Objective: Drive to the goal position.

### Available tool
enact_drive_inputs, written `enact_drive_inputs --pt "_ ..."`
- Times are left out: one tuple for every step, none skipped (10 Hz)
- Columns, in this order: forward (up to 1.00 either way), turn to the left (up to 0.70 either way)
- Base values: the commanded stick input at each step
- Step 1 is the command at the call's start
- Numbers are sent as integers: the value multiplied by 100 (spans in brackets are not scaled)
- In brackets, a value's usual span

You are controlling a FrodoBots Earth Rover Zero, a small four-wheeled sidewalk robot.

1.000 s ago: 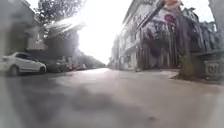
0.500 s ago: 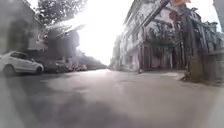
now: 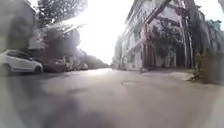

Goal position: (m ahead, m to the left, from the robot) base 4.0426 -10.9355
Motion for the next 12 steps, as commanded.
enact_drive_inputs --pt "100 6" --pt "100 6" --pt "100 6" --pt "100 6" --pt "100 6" --pt "100 6" --pt "100 6" --pt "100 6" --pt "100 6" --pt "100 6" --pt "100 6" --pt "100 6"
